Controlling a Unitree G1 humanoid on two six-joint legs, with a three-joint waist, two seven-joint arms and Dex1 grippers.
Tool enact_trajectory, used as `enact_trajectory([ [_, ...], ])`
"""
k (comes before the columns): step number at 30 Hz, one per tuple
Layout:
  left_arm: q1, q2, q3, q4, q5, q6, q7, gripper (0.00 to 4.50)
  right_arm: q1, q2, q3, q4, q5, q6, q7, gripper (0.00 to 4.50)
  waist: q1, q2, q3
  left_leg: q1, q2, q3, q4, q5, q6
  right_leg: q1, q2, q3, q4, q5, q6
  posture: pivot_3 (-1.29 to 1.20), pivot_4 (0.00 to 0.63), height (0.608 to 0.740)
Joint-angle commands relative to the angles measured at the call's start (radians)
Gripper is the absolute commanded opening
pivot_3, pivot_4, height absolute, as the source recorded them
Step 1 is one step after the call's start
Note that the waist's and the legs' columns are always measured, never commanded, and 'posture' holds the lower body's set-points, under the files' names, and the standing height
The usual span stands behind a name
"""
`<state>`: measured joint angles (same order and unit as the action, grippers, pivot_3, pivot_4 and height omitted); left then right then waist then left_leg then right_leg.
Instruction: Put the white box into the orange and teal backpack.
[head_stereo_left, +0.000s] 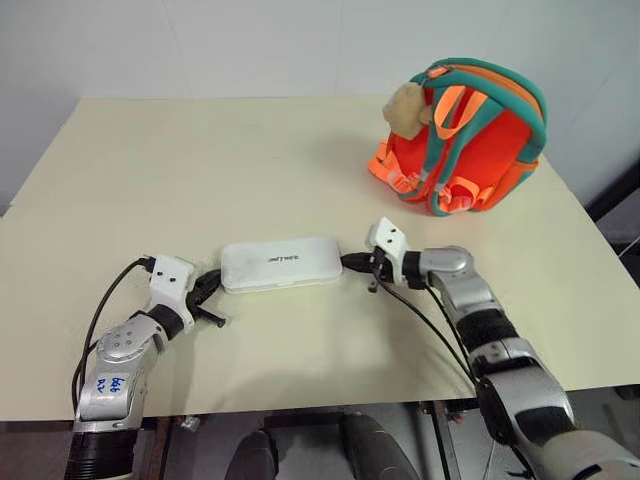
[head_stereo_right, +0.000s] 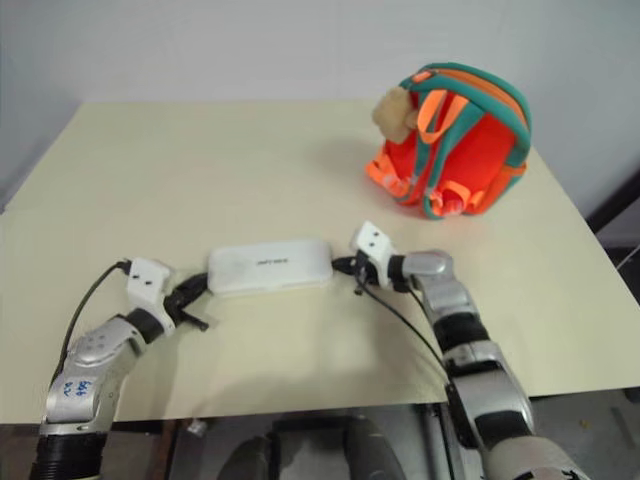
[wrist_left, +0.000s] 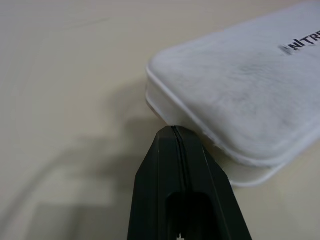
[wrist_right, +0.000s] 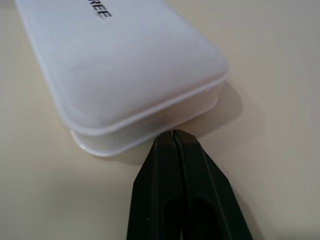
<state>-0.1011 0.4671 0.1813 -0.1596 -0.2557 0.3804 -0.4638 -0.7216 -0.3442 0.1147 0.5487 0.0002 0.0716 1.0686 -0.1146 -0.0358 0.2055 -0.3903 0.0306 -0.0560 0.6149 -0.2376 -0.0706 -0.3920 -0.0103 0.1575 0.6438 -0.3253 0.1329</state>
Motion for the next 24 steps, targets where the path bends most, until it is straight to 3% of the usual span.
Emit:
enact_trajectory([
  [1,0.011,-0.001,-0.051,-0.044,-0.023,0.019,-0.053,0.0,0.081,-0.05,0.009,-0.22,0.043,0.135,0.024,0.06,0.009,0.0,0.0,0.0,0.0,0.0,0.0,0.0,0.0,0.0,0.0,0.0,0.0,0.0,0.0,0.0,0.15,0.74],
  [7,0.022,-0.006,-0.083,-0.075,-0.037,0.044,-0.08,0.0,0.227,-0.128,-0.007,-0.487,0.099,0.303,0.009,0.06,0.027,0.0,0.0,0.0,0.0,0.0,0.0,0.0,0.0,0.0,0.0,0.0,-0.001,-0.001,-0.001,0.0,0.15,0.74],
  [13,0.053,-0.017,-0.097,-0.128,-0.066,0.081,-0.097,0.0,0.304,-0.183,-0.047,-0.616,0.145,0.401,-0.031,0.06,0.032,0.0,0.0,0.0,0.0,0.001,0.0,0.0,0.0,0.0,0.0,0.0,-0.003,-0.001,-0.001,0.0,0.15,0.74],
  [24,0.163,-0.012,-0.107,-0.266,-0.118,0.171,-0.089,0.0,0.365,-0.278,-0.084,-0.588,0.18,0.361,-0.037,0.06,0.036,0.0,0.0,-0.001,0.0,0.001,-0.001,-0.002,0.001,0.001,0.0,0.001,-0.008,-0.001,-0.001,0.0,0.15,0.74],
])
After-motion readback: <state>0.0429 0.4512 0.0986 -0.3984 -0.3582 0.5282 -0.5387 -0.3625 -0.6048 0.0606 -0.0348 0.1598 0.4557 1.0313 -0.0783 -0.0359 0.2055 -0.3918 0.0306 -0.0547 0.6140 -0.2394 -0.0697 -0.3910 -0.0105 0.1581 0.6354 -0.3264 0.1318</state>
